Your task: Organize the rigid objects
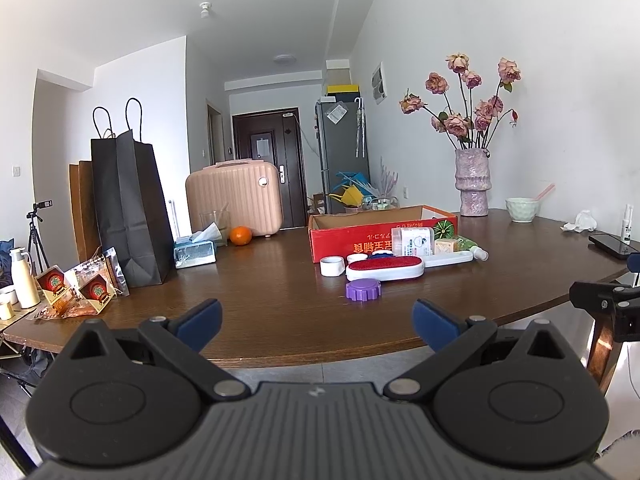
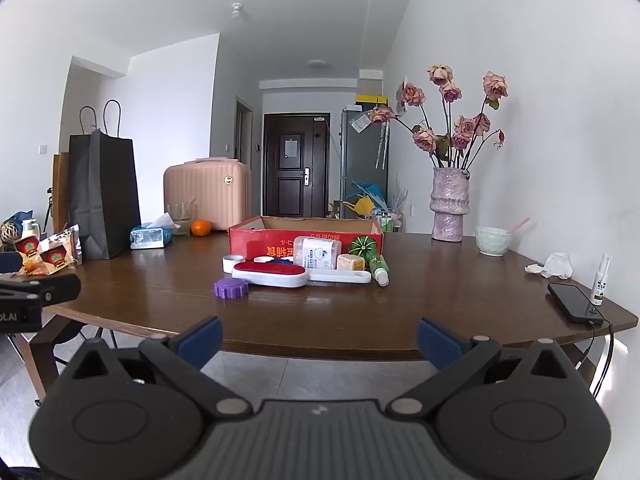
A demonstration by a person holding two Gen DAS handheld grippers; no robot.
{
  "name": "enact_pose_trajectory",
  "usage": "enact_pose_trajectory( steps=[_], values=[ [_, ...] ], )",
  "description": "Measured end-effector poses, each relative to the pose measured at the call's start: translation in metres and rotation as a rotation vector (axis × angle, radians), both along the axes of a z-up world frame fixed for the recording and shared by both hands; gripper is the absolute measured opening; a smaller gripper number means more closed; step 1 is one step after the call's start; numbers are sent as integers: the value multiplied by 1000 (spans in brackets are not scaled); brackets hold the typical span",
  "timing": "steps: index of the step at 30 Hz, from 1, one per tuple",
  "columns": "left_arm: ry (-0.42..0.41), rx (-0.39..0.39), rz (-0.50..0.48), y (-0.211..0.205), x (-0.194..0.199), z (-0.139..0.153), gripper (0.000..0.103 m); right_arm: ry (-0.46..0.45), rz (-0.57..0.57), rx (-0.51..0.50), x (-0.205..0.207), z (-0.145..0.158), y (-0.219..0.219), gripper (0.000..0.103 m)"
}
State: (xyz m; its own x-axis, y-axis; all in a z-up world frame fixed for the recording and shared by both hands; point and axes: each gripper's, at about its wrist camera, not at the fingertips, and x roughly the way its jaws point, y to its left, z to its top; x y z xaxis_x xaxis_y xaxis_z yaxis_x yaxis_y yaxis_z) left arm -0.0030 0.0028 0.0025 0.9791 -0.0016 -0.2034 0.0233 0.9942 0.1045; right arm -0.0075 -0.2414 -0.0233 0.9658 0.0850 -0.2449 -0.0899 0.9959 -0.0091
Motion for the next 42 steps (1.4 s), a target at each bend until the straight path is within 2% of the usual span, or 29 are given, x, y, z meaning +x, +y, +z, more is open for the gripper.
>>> enact_pose_trajectory(
  steps=[39,42],
  values=[
    [-2,4,2,-1,-1,-1,103,18,4,3,1,-1,1,103],
    [0,6,4,-1,0,-3,103,-3,1,9,1,-1,1,103]
  ],
)
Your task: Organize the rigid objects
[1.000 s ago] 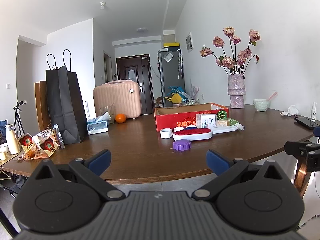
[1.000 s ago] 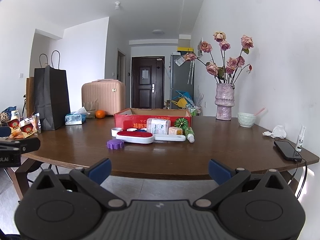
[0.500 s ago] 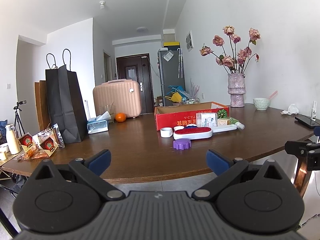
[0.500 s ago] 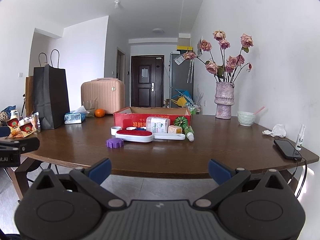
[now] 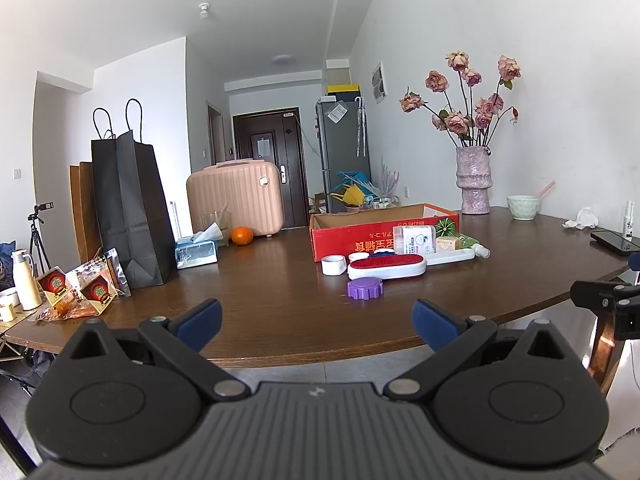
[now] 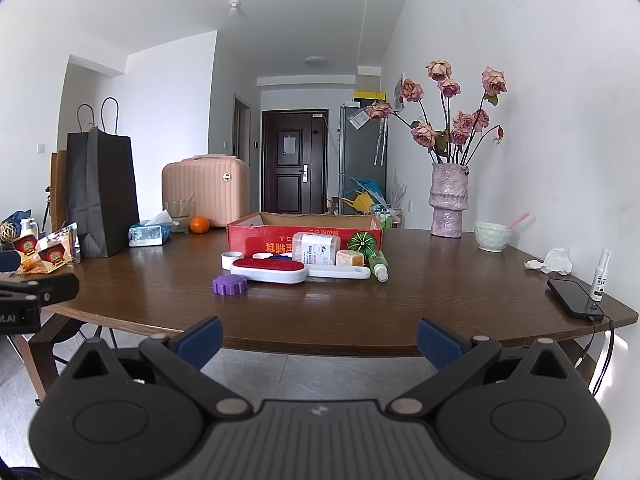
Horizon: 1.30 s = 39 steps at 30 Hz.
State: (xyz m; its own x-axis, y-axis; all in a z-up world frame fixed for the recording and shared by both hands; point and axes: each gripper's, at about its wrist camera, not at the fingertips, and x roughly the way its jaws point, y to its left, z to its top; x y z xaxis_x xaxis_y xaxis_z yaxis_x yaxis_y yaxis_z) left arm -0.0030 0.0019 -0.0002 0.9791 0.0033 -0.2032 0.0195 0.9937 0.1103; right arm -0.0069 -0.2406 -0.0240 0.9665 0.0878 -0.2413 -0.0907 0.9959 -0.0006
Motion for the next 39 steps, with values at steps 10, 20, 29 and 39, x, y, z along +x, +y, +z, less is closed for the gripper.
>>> enact_pose_trajectory(
  steps=[10,20,29,39],
  values=[
    [-18,45,15,2,25,-3,103,-32,-18,-29,11,-6,1,103],
    [64,-3,-9,7,91,-13,103,80,-50,0,67,-21,0,103],
    [153,-25,-47,-6,171,-26,103,134,-69,75,152,-20,-18,103],
    [296,-40,-88,-28,269,-40,103,250,8,196,274,-14,-74,103]
  ],
)
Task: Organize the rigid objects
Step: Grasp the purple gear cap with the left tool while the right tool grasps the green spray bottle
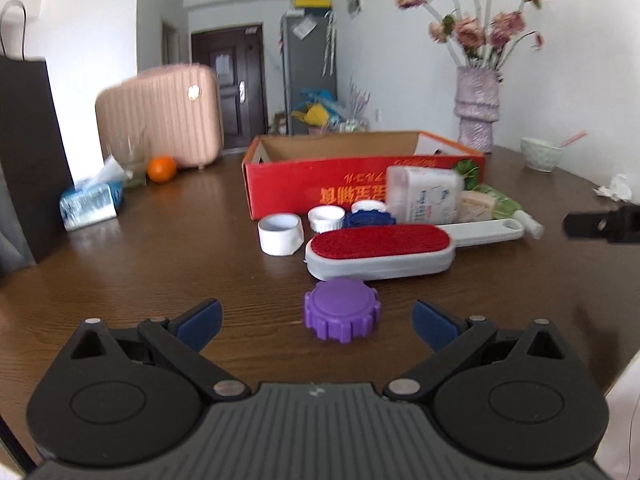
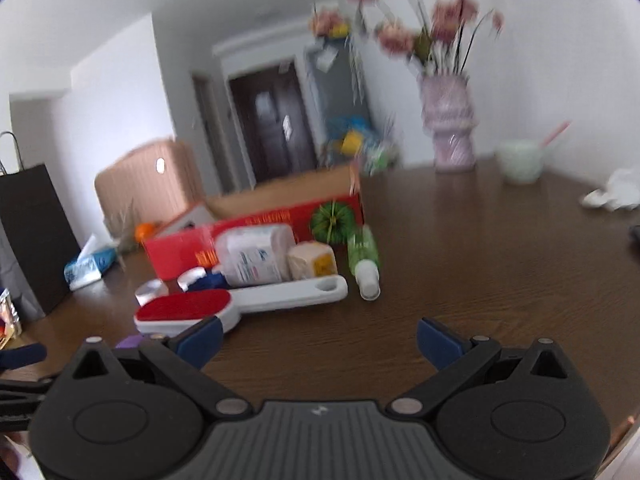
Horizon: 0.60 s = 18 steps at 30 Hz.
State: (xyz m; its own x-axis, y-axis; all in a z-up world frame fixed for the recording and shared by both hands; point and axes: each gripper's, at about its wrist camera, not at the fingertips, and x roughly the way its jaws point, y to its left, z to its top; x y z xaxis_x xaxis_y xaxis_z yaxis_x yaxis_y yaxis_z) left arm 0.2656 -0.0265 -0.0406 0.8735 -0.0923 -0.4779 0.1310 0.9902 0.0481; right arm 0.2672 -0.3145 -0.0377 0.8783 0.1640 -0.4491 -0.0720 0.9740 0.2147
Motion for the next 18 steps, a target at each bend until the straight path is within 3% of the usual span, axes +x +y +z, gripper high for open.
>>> enact_pose_trajectory(
  steps=[5,8,9,11,13,14,16,18],
  values=[
    [75,-35,9,0,30,-8,103,26,-16,-136,53,9,-12,103],
    [139,-78,-27,3,42,-9,103,113,-33,-92,92,4,-26,102],
    [145,-89,-29,4,43,-9,103,132,-38,-65,106,3,-32,99],
    [135,-90,-36,3,43,-7,103,139,-41,-38,128,4,-38,74],
    [118,-62,-30,-2,44,-6,101,130,-45,-16,148,4,-38,69],
    [112,-53,-15,-4,44,-6,97,140,-35,-9,158,2,-38,64],
    [127,-55,-8,-6,47,-6,75,167,-1,-8,173,-4,-35,58],
    [163,-44,-15,-9,51,-9,60,186,35,-27,181,-10,-29,52]
  ],
)
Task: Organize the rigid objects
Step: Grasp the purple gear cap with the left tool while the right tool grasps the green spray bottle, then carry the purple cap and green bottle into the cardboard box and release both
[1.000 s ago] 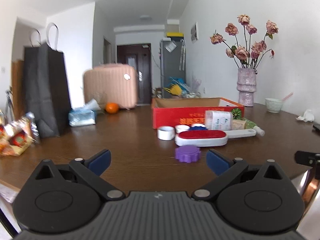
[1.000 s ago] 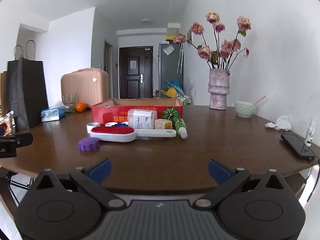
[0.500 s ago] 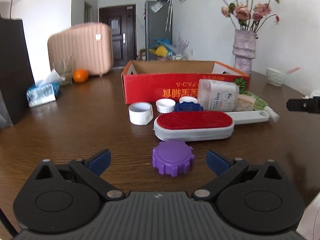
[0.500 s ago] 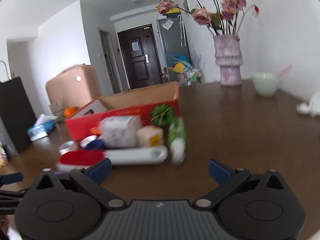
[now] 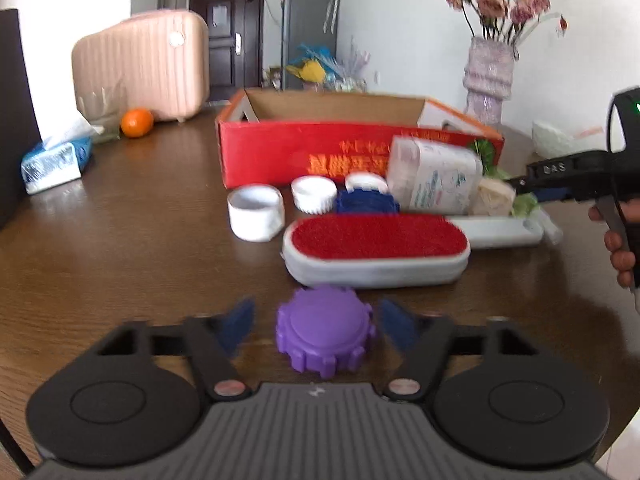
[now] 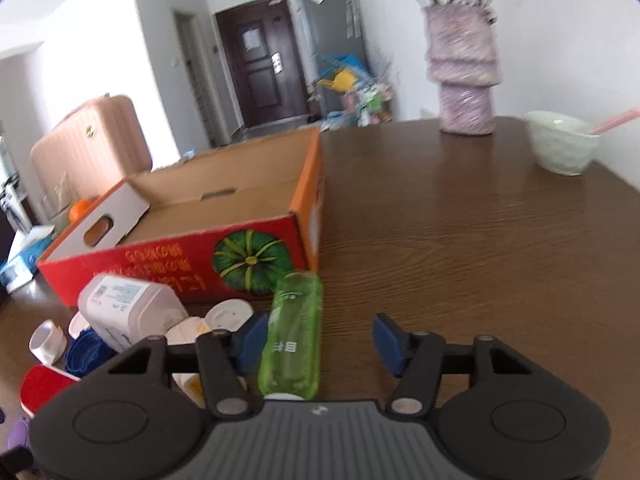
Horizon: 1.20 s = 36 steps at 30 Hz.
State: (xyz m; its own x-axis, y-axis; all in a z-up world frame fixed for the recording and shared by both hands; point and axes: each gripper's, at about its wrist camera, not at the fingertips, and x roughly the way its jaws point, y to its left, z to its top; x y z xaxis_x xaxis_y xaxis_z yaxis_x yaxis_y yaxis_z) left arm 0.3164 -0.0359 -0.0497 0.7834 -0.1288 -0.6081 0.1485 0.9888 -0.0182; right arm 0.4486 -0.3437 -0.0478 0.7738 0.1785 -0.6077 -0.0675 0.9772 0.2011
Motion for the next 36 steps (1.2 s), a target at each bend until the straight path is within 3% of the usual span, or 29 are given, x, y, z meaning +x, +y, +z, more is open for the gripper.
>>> enact_pose_trajectory(
  steps=[2,3,7,14,20,24,30,33,36],
  values=[
    [-14,33,4,-4,-3,-1,56,21,13,-47,2,-5,4,34],
    [-19,40,3,-6,-5,-1,54,18,9,-77,-2,-6,6,31],
    [-52,93,30,-10,-18,-1,54,22,-12,-117,-37,-6,-2,31],
    [-100,72,46,-6,-53,15,53,15,-1,-116,-129,-9,7,31],
    [-172,86,50,-4,-85,39,53,-7,-8,-83,-156,-8,18,30],
    [-241,98,72,4,-97,55,53,-91,-7,-91,-175,8,24,30],
    [-270,9,45,21,-49,90,53,-182,-3,-30,-156,46,22,30],
    [-313,2,48,25,7,112,53,-223,39,7,-126,76,24,30],
    [-282,12,42,20,86,128,53,-239,75,7,-68,103,31,30]
  ],
)
